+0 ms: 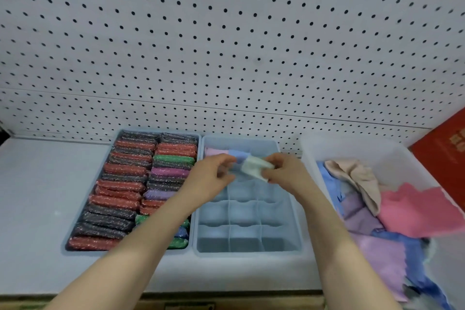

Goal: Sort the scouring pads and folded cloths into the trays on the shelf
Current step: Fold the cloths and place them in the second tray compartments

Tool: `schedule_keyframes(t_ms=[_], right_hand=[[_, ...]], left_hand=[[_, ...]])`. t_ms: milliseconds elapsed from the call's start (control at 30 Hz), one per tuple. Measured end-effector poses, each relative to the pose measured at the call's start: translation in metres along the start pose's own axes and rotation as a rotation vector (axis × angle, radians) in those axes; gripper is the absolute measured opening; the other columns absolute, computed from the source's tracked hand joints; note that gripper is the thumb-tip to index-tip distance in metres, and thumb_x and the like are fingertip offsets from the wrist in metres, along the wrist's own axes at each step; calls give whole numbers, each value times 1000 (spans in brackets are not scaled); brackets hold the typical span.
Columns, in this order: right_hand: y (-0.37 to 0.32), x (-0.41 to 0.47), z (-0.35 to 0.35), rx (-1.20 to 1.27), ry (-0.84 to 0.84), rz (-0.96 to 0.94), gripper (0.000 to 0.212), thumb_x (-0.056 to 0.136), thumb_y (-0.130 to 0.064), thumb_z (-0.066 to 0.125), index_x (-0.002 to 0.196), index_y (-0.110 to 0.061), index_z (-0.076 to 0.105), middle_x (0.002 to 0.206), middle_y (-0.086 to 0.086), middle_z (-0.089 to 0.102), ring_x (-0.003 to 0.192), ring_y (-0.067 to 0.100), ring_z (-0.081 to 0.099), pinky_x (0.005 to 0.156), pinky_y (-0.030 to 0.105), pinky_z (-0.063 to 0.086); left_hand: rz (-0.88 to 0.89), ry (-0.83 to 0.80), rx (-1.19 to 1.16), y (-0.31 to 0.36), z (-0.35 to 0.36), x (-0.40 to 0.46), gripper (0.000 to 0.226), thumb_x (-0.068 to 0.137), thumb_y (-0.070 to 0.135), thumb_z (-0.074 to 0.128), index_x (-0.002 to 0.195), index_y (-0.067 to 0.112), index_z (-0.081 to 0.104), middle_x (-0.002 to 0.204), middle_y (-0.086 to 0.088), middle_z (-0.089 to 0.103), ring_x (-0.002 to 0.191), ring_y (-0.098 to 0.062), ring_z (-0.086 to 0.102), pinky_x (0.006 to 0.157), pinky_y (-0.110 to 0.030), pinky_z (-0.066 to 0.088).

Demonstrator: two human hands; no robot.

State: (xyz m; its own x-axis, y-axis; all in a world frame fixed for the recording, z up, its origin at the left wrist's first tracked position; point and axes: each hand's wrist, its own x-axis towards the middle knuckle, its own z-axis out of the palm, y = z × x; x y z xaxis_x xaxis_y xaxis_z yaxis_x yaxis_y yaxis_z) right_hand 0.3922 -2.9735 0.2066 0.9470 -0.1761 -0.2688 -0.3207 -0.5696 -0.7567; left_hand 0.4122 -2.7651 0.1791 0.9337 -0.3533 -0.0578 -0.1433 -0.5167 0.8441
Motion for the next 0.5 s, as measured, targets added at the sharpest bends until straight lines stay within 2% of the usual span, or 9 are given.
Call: schedule_keyframes(t_ms=[67,133,233,300,400,500], right_hand=[[5,17,-3,-290,224,-59,18,79,-6,63,93,-16,67,90,4,69,80,21,59,68,30,42],[7,33,-3,-407,319,-91,22,80,-4,59,99,-13,66,95,4,66,87,26,59,68,30,36],[9,56,6,-529,364,-111,28,77,2,54,98,-12,66,100,8,65,90,32,61,72,36,45],[11,66,14,-620,383,-133,32,75,5,53,97,-14,66,98,5,65,93,30,59,67,35,45],[14,75,25,-705,375,-172,38,73,9,52,98,-15,67,94,3,67,100,27,50,64,33,37],[17,78,30,-693,323,-152,40,72,9,54,102,-12,70,89,6,69,103,29,47,74,37,45]], left_hand=[[66,26,193,-5,6,17,40,88,12,67,127,19,61,123,-1,64,110,-19,61,96,-29,46],[137,36,318,-8,14,37,39,89,7,61,128,14,61,127,-5,60,115,-25,56,96,-31,41],[201,18,454,-17,30,66,42,85,-2,58,125,11,62,126,-8,59,115,-32,55,93,-40,44],[246,14,536,-25,37,78,44,77,-7,63,119,8,65,121,-11,62,109,-35,58,85,-43,50],[310,4,614,-39,40,84,50,55,-8,79,103,4,69,106,-14,67,92,-37,65,71,-41,57],[327,-22,696,-46,35,82,63,40,-6,85,99,4,69,101,-12,68,88,-34,66,64,-39,58]])
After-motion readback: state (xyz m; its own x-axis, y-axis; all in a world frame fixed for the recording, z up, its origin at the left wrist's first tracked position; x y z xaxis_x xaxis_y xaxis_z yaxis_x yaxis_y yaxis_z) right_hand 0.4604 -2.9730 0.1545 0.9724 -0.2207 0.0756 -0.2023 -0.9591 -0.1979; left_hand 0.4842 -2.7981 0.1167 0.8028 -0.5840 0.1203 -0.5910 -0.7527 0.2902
